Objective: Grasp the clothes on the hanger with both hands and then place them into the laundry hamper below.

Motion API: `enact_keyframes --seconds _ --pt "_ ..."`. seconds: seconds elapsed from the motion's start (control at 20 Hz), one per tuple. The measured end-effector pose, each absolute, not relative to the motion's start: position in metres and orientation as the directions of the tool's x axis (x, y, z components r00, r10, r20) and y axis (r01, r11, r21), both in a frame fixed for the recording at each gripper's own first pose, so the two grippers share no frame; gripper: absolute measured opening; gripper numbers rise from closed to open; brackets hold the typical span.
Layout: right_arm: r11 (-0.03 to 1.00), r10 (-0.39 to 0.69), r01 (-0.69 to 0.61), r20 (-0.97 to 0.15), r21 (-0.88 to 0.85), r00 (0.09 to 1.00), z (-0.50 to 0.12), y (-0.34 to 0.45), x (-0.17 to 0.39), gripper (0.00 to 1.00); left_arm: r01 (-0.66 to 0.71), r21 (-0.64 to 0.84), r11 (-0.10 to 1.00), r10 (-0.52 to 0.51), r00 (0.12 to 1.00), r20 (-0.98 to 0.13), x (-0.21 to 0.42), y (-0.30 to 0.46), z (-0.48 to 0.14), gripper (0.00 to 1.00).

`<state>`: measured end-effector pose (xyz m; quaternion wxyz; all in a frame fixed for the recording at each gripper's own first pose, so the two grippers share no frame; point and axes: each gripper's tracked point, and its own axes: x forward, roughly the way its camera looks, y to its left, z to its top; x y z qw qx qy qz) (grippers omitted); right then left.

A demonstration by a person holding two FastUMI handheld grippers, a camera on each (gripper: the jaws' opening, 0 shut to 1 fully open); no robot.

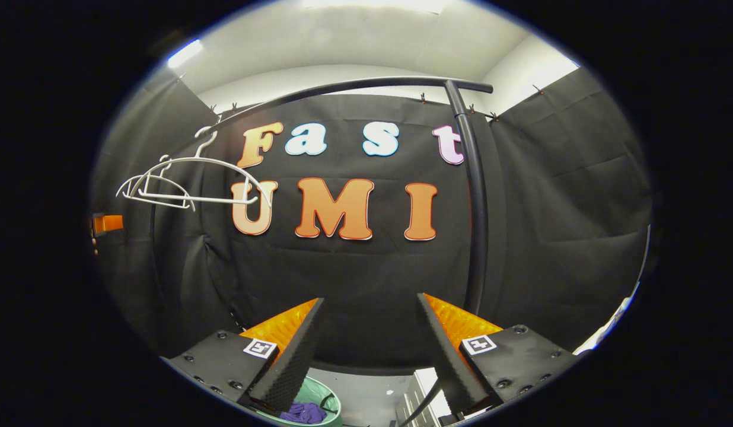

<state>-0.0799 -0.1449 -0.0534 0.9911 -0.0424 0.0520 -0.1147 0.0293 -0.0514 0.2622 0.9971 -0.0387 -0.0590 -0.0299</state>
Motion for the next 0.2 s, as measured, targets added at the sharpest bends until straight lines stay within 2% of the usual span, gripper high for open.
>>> enact_keyframes --seconds 0.1,0.2 --pt "0.971 -0.229 0.221 -0.091 -0.091 0.969 -0.0466 -0.1460 -0.0787 0.94 0.051 -0.037 0.998 -0.046 0.991 0.125 0.0229 -0.0474 0.2711 0.92" --pt "0.971 -0.231 0.223 -0.090 -0.091 0.969 -0.0421 -0.1462 -0.0764 0.94 0.054 -0.018 0.998 -0.051 0.990 0.128 0.0221 -0.0457 0.2765 0.95"
